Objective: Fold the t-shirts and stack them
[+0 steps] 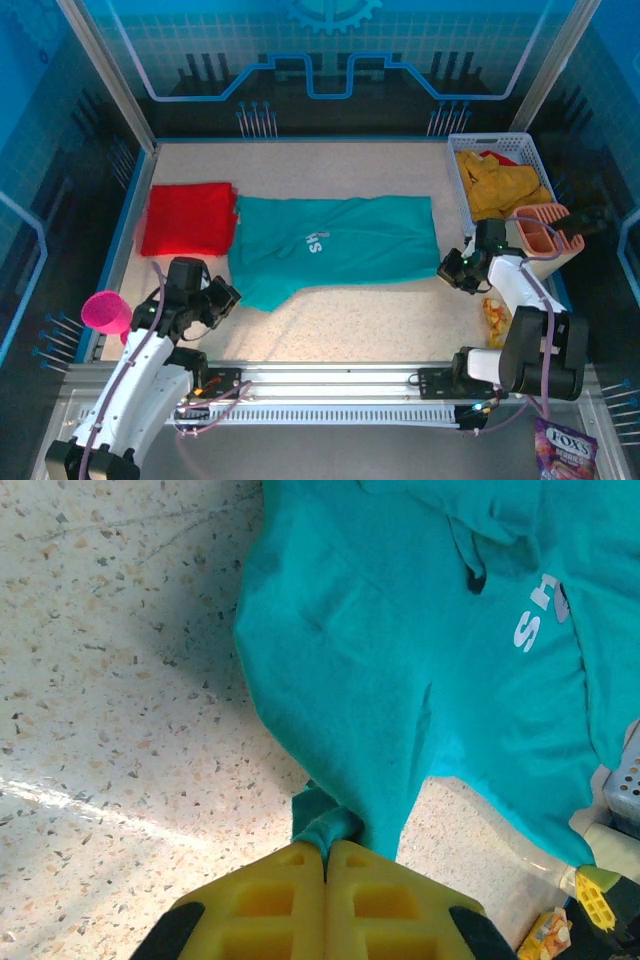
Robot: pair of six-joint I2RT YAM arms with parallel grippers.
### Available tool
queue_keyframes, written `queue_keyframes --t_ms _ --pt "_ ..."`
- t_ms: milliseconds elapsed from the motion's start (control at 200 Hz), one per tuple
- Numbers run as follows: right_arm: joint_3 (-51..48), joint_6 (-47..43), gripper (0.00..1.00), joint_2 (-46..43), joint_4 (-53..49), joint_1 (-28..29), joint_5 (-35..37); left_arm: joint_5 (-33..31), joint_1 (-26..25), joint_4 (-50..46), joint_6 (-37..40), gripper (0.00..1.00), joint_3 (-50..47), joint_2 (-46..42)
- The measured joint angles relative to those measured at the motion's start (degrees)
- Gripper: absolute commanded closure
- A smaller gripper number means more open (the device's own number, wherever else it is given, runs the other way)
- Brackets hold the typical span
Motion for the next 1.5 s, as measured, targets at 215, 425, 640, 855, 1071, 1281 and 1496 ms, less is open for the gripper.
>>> queue_keyframes --t_ms 215,425,640,855,1071,1281,1496 --pt "0.33 0.00 1.00 -1.20 -1.55 -0.04 -0.22 1.31 0.00 1.42 0.59 1.00 7.30 10.08" --pt "9.22 -0.66 1.00 5.64 -2.62 -0.13 -0.68 1.29 0.17 5.33 3.34 1.00 20.11 22.56" --pt "17.07 -1.07 1.00 15.34 -0.79 -0.11 -2.54 2.08 2.75 9.29 6.38 1.00 27.28 34.10" --pt "20.57 -0.85 1.00 21.99 0.42 0.13 -2.67 2.86 4.50 10.93 8.24 1.00 33.62 41.81" --pt "23.82 -0.15 1.00 26.08 1.40 1.07 -2.60 3.15 6.03 12.59 9.51 1.00 38.34 48.74" --pt "26.51 0.72 1.00 29.29 3.08 2.05 -2.60 3.23 6.64 13.79 9.55 1.00 39.78 53.72" --pt "28.46 1.16 1.00 32.22 3.32 2.80 -2.47 3.23 7.74 14.40 9.55 1.00 42.86 57.75"
